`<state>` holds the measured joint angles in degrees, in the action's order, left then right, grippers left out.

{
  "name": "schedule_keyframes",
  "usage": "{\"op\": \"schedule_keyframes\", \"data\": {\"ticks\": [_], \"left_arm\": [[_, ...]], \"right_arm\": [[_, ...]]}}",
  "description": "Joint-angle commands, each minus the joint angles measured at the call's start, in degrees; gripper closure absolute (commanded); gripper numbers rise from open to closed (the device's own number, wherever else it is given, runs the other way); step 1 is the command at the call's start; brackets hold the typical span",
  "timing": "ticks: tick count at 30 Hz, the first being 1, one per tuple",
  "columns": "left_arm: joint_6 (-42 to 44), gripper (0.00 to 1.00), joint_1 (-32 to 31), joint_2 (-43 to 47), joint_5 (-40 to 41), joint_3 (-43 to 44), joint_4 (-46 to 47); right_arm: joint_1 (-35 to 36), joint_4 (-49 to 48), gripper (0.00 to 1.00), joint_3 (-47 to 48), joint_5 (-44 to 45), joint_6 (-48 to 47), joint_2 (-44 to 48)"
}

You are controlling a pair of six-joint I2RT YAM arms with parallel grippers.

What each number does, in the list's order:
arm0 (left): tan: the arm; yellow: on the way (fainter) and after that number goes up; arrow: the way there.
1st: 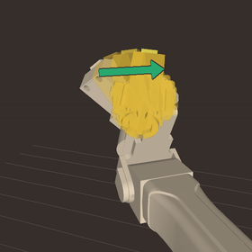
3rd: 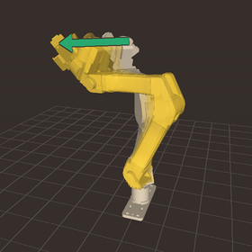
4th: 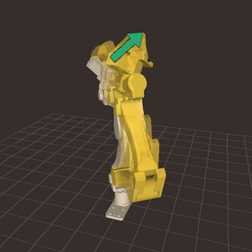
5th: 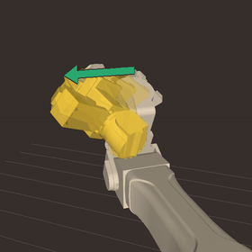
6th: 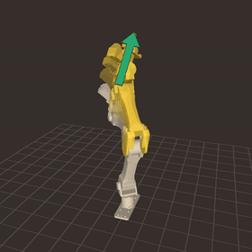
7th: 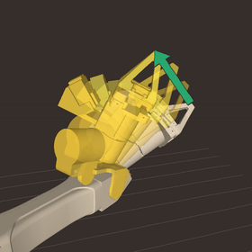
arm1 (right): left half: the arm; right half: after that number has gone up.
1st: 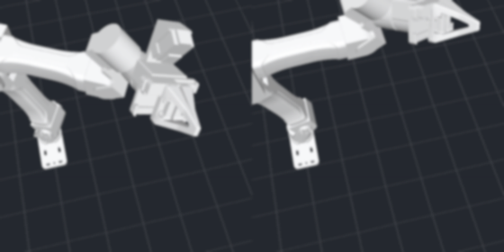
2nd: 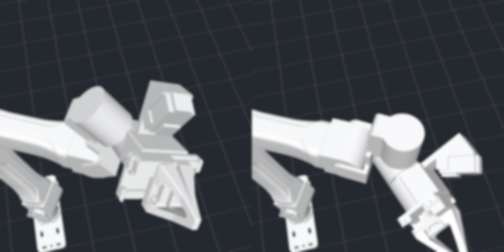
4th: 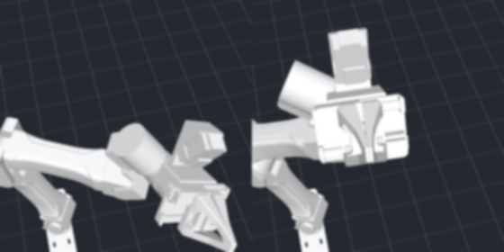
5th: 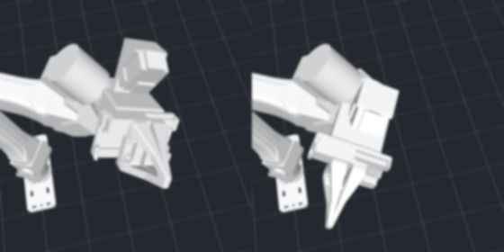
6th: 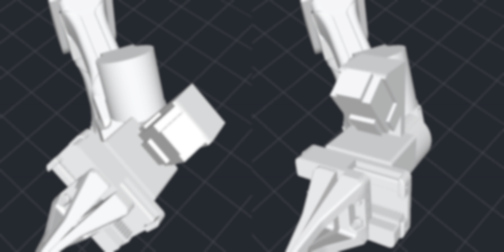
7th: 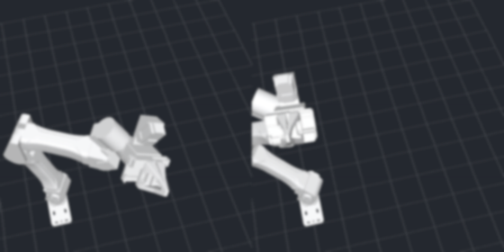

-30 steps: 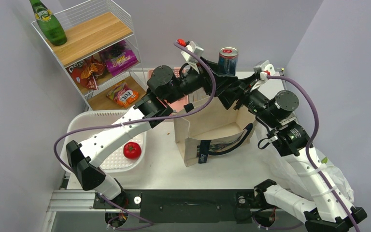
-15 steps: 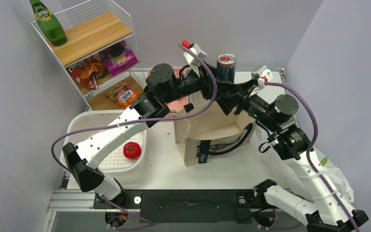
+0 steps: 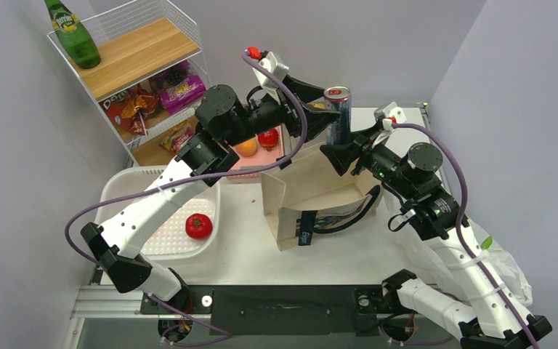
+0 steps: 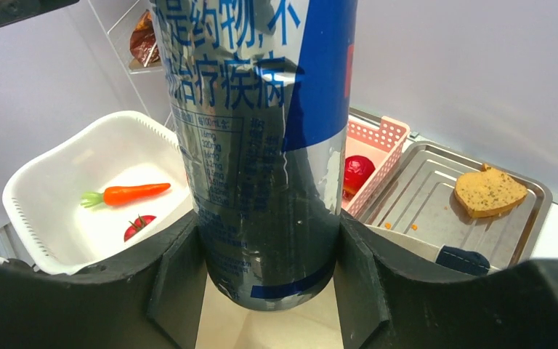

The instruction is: Untie the knot of the grocery bags and take out the mixed food

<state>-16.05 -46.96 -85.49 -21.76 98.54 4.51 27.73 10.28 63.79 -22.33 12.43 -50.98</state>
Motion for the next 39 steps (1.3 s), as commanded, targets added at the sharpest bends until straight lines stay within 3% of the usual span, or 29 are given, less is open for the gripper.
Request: {"op": "schedule_keyframes", "data": {"ticks": [1, 20, 24, 29, 31, 32, 33, 34, 35, 39], "left_arm": [[-1.7, 0.32, 0.4, 0.7, -2.2, 3.4, 1.2], [-8.3, 0.27, 0.5, -2.2, -1.1, 5.2, -1.6], [-10.6, 0.40, 1.3, -1.5, -1.6, 4.0, 1.3], [-12.5, 0.40, 1.8, -0.7, -2.5, 2.6, 4.6], [-11.5, 0.63, 1.9, -0.5, -2.5, 2.4, 4.3], [-11.3, 0.80, 2.0, -0.4, -2.1, 2.5, 4.0], [-10.7, 0.88, 2.2, -0.3, -2.0, 2.6, 3.7], [-10.3, 0.99, 2.8, -0.2, -1.6, 2.7, 3.6], [-9.2, 1.00, 3.1, 0.0, -1.2, 3.0, 3.5], [-1.8, 1.00, 6.0, -0.5, 4.8, 6.2, 0.9]], "right_arm": [[-0.1, -8.3, 1.00, 0.3, -0.6, 0.1, 1.6], [2.0, -12.4, 1.00, -1.2, -1.2, -3.8, 2.6], [2.4, -11.7, 1.00, -1.2, -1.3, -4.4, 2.3], [2.7, -11.5, 1.00, -1.9, -2.4, -4.9, 2.1], [2.7, -11.4, 1.00, -1.8, -3.0, -4.7, 1.8], [2.8, -11.1, 0.92, -1.7, -3.2, -4.7, 1.8], [2.8, -10.8, 0.83, -1.3, -3.1, -4.7, 1.5], [2.8, -9.7, 0.61, -0.6, -2.8, -4.8, 1.4], [2.7, -8.1, 0.46, -0.3, -2.7, -5.1, 1.1], [2.5, -5.0, 0.27, 1.5, 0.3, -6.2, 0.9]]}}
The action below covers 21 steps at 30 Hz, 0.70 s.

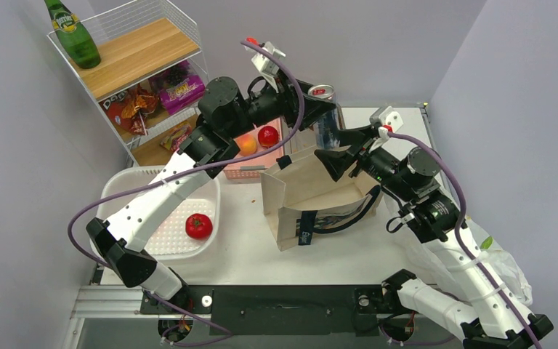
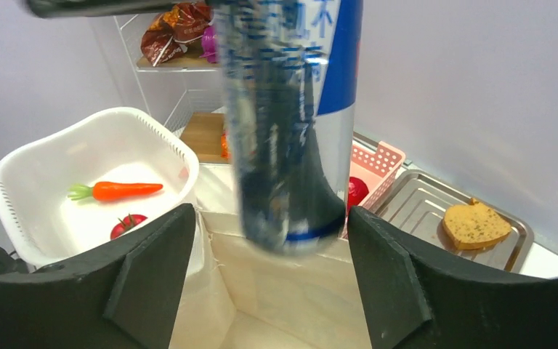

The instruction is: Untie the knot of the grocery bags and take out the mixed food

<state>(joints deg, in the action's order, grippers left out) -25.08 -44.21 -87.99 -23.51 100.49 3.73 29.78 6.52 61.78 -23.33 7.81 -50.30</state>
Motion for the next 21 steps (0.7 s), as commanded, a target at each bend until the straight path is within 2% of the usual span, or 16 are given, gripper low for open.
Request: {"op": "schedule_keyframes", "data": {"ticks": [1, 4, 8, 15, 21], "left_arm": [[9.1, 1.00, 4.2, 1.8, 9.8, 5.1, 0.2], [19.2, 1.00, 6.0, 1.0, 16.7, 7.7, -1.3], [26.6, 1.00, 11.5, -0.8, 25.3, 11.7, -1.3], [33.7, 1.00, 21.4, -7.4, 32.1, 22.3, -2.5], [36.3, 1.00, 28.0, -16.5, 36.1, 37.4, -6.3]], "right_arm": [[0.3, -1.1, 0.26, 3.6, 2.2, -1.7, 0.5], [-0.3, -0.1, 0.22, 4.1, 3.6, -1.8, 0.7], [-1.2, 1.7, 0.22, 5.0, 5.0, -1.7, 0.3], [-2.3, 3.0, 0.21, 5.5, 5.7, -0.9, -0.4], [-2.4, 3.4, 0.21, 6.1, 5.0, -0.6, -1.4]]}}
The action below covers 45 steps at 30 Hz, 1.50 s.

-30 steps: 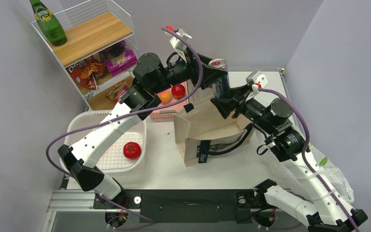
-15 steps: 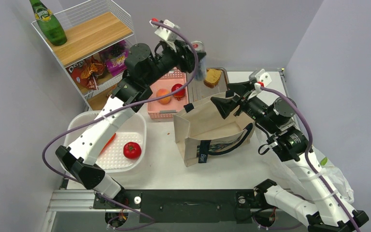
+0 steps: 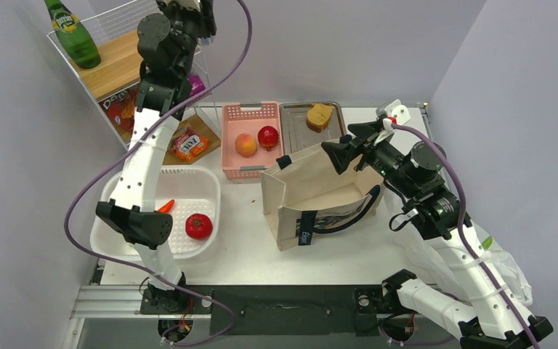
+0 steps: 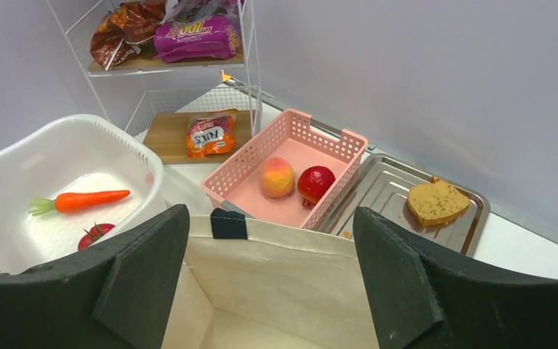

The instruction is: Untie the knot of the grocery bags and take out the mixed food

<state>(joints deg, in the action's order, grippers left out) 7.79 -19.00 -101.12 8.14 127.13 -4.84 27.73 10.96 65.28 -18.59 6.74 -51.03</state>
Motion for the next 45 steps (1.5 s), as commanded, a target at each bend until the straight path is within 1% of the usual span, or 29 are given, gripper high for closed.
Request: {"op": "schedule_keyframes", "data": {"ticks": [1, 2, 4, 7, 14, 22, 23, 24, 25, 26, 27, 28, 29, 31, 33, 38, 45], "left_arm": [[3.2, 1.00, 4.2, -5.2, 4.6, 12.1, 1.8], [2.7, 1.00, 4.8, -5.9, 4.7, 14.6, 1.0], [2.3, 1.00, 6.6, -7.8, 4.6, 16.5, 0.8], [1.9, 1.00, 8.8, -8.9, 4.6, 16.9, 0.8], [-0.5, 1.00, 13.0, -8.5, 4.7, 13.1, 1.2], [-3.9, 1.00, 16.8, -10.1, 3.4, 12.4, -0.5], [-4.7, 0.94, 17.1, -10.0, 3.2, 11.8, -0.8], [-4.9, 0.91, 17.5, -9.8, 2.9, 11.5, -0.8], [-5.4, 0.83, 17.7, -9.7, 2.9, 10.8, -0.8], [-5.6, 0.77, 17.9, -9.5, 2.7, 10.5, -0.8], [-6.0, 0.65, 18.1, -9.4, 2.5, 10.0, -0.9], [-6.1, 0.59, 18.2, -9.1, 2.2, 9.7, -0.9], [-6.2, 0.48, 18.3, -8.9, 2.1, 9.1, -1.0], [-6.3, 0.38, 18.3, -8.5, 2.2, 8.6, -1.0], [-6.5, 0.33, 18.3, -8.2, 2.9, 8.5, -1.5], [-8.3, 0.30, 18.3, -7.2, 4.5, 8.0, -3.5], [-10.7, 0.28, 17.6, -1.9, 6.9, 1.1, -4.0]], "right_arm": [[-0.4, -0.9, 0.21, 2.9, 0.5, 0.5, -0.8], [-0.4, -0.6, 0.21, 3.0, 0.6, 0.4, -0.9], [-0.4, -0.2, 0.21, 3.2, 0.7, 0.2, -0.9], [-0.4, 0.2, 0.21, 3.2, 1.0, 0.2, -0.8], [-0.4, 0.5, 0.21, 3.1, 1.7, 0.8, -0.9], [-0.4, 0.4, 0.21, 3.2, 1.7, 1.7, -1.5], [-0.3, 0.4, 0.21, 3.2, 1.7, 1.8, -1.5], [-0.4, 0.5, 0.21, 3.3, 1.8, 1.9, -1.5], [-0.4, 0.5, 0.21, 3.3, 1.8, 1.9, -1.6], [-0.4, 0.7, 0.21, 3.3, 1.9, 1.9, -1.6], [-0.4, 0.8, 0.21, 3.3, 1.9, 2.0, -1.7], [-0.4, 0.8, 0.21, 3.4, 1.9, 2.1, -1.8], [-0.4, 0.8, 0.21, 3.4, 1.8, 2.3, -1.9], [-0.4, 0.7, 0.21, 3.5, 1.8, 2.3, -2.0], [-0.4, 0.8, 0.21, 3.7, 1.7, 2.4, -2.3], [-0.4, 0.6, 0.21, 3.9, 1.4, 2.4, -2.9], [-0.4, 0.6, 0.21, 4.2, 1.0, 2.2, -3.3]]}}
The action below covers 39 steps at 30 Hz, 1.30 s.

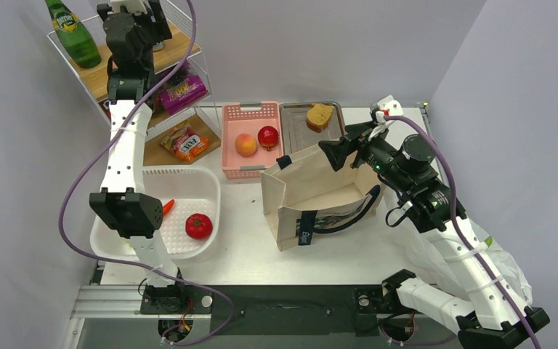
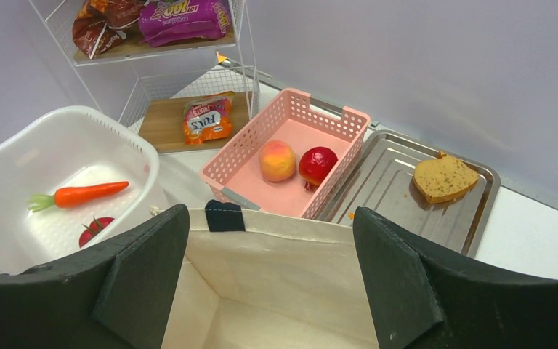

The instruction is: Untie the knot of the grocery bags and take out the mixed food

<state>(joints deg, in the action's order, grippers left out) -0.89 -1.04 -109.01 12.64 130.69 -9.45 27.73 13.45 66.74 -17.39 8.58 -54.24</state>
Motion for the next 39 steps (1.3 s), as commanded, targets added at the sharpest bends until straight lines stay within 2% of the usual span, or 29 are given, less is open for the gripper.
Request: {"op": "schedule_keyframes", "data": {"ticks": [1, 10, 16, 20, 21, 25, 27, 29, 31, 34, 35, 39], "left_arm": [[-2.1, 0.27, -0.8, 6.6, 2.8, -4.4, 0.6], [-0.9, 0.26, -4.1, 20.0, 5.7, -23.4, 4.9], [0.4, 0.25, -6.5, 29.3, 5.1, -35.5, 4.4], [0.6, 0.25, -7.5, 36.1, -2.4, -42.9, 4.0], [0.6, 0.25, -7.4, 37.9, -6.8, -43.7, 3.1], [5.6, 0.24, -8.4, 41.5, -21.5, -45.4, -3.1], [9.5, 0.24, -9.9, 42.6, -26.6, -46.0, -6.9], [13.4, 0.24, -13.5, 43.8, -27.9, -47.4, -9.0], [14.6, 0.24, -16.0, 44.5, -28.2, -48.9, -9.6], [14.4, 0.24, -18.5, 44.1, -28.2, -49.8, -9.6], [14.3, 0.24, -19.7, 43.8, -28.2, -49.9, -9.5], [15.0, 0.23, -22.9, 41.9, -27.7, -49.1, -8.7]], "right_arm": [[-0.3, -1.8, 0.21, 2.8, -0.2, 0.3, -0.1], [-0.4, -1.6, 0.21, 2.6, -0.9, -0.3, 0.3], [-0.4, -0.9, 0.21, 2.4, -0.6, -1.0, 0.9], [-0.6, -0.2, 0.20, 1.9, -0.3, -1.5, 1.6], [-0.6, 0.4, 0.20, 2.3, -0.1, -2.1, 1.6], [-3.7, 11.4, 0.20, 7.2, 4.0, -6.7, 0.7], [-9.1, 18.6, 0.20, 9.5, 3.9, -10.4, 0.9], [-15.6, 25.4, 0.19, 10.8, 3.7, -14.7, 1.9], [-24.2, 30.6, 0.19, 11.0, 2.2, -17.9, 2.9], [-42.1, 36.4, 0.19, 11.8, -3.1, -21.5, 2.1], [-48.5, 37.6, 0.19, 12.2, -4.2, -23.7, 0.1], [-60.4, 44.8, 0.22, 15.5, -2.4, -29.2, -10.0]]}}
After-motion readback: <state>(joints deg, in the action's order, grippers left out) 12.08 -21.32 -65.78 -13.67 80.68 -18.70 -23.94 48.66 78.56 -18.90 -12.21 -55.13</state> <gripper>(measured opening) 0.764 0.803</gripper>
